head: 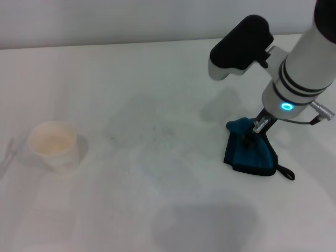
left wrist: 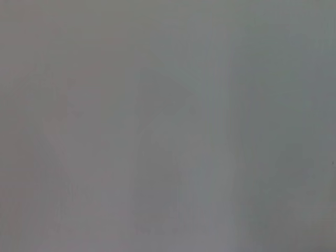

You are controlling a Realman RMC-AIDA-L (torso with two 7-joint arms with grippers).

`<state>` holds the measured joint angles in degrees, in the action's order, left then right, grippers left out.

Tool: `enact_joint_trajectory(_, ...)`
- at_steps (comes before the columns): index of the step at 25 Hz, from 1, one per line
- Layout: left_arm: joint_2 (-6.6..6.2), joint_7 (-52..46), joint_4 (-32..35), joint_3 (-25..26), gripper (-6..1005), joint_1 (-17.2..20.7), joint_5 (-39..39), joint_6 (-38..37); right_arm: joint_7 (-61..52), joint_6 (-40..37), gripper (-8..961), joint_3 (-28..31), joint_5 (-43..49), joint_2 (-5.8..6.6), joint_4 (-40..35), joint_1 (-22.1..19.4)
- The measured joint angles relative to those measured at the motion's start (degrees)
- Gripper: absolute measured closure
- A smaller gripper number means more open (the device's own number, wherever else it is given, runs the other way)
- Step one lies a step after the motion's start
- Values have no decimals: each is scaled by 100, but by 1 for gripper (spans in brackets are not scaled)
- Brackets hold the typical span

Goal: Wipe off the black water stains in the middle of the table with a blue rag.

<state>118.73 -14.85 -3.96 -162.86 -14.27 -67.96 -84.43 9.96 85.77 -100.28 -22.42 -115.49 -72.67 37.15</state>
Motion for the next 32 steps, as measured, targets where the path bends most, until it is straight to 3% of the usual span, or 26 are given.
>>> enact_joint_trajectory(7, 1, 0, -9, 0, 120, 2, -12, -1, 121, 6, 547, 377, 346, 16, -230, -142)
enact_joint_trajectory(13, 1, 0, -9, 0, 119, -35, -78, -6, 723, -401, 546, 1184, 378, 19, -888, -661)
enact_joint_trajectory(19, -2, 0, -59, 0, 119, -96, -87, -8, 1045, -1625, 545, 2108, 311, 17, -864, -1158)
enact_joint_trajectory(23, 5, 17, -70, 0, 120, -122, -188, -7, 1159, -2355, 544, 2398, 147, 23, -682, -1382)
enact_joint_trajectory(32, 25, 273, -49, 0, 120, -84, -475, 1, 2306, -4620, 543, 2836, -1495, 46, 34, -2006)
